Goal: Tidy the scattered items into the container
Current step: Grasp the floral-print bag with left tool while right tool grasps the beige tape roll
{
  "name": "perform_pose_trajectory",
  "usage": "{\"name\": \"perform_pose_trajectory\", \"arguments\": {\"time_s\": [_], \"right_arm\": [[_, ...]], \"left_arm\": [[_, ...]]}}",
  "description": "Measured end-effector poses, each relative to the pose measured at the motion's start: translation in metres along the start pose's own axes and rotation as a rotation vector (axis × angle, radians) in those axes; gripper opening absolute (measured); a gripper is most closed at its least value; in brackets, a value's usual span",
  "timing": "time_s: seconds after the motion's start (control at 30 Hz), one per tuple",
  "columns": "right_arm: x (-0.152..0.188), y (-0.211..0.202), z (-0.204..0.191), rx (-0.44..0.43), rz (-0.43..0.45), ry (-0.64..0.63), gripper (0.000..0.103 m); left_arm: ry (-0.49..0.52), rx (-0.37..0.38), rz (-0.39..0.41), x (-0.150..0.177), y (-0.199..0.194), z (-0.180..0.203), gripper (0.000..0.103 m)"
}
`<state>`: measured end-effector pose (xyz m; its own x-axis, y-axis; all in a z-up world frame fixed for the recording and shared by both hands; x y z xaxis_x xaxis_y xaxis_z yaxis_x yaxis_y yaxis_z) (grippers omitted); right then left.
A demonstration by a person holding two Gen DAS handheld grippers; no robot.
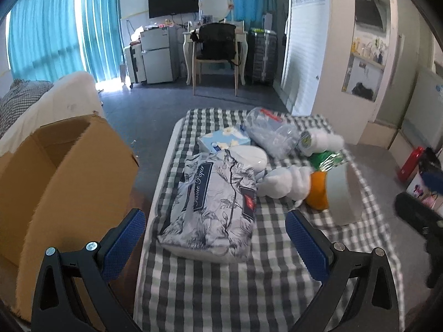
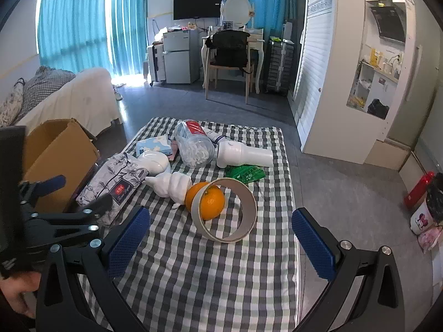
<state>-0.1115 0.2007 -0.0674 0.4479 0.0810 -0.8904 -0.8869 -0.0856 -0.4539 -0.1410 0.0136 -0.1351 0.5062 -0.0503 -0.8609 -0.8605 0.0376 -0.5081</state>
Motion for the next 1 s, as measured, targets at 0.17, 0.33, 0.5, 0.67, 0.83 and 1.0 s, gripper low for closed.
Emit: {"name": "perform_pose_trajectory", "arguments": {"time_s": [0.17, 0.33, 0.5, 0.67, 0.83, 1.0], "right_arm": [[0.003, 0.009, 0.001, -0.001, -0.005, -0.003, 0.103], [0.006, 0.018, 0.001, -0.002, -0.018, 0.001, 0.103], [0.006, 0.022, -0.001, -0.003, -0.021, -0.003, 0.103], [0.005, 0.024, -0.001, -0.005, -0.026, 0.000, 0.103], [0.006, 0.025, -0.003, -0.008, -0.029, -0.007, 0.103], [0.004, 0.023, -0.004, -0.025, -0.025, 0.009, 0.103]], "left_arm": [[-0.010, -0.002, -0.030, 0.006, 0.023, -0.001, 0.103], [-0.013, -0.004, -0.059, 0.014, 0.036, 0.002, 0.101], [-0.016, -0.008, -0.092, 0.020, 0.043, 0.001, 0.072], [-0.010, 0.005, -0.063, 0.015, 0.034, 0.003, 0.045], [-0.039, 0.005, -0.048, 0.009, 0.028, 0.000, 0.030], [-0.075, 0.005, 0.000, -0.006, 0.006, -0.009, 0.026]]}}
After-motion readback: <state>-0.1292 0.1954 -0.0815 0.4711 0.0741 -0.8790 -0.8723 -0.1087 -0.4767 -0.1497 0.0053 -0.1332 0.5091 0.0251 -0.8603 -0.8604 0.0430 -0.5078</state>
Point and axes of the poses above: each gripper's, at about its wrist camera, not at the fingertips, and y roughly the way its jaws point, z to its right, x to its underside, the point moved 3 cm from there along y, roughly the way its jaws point, and after that the axes turned 15 degrees about z, right-handed, at the moved point
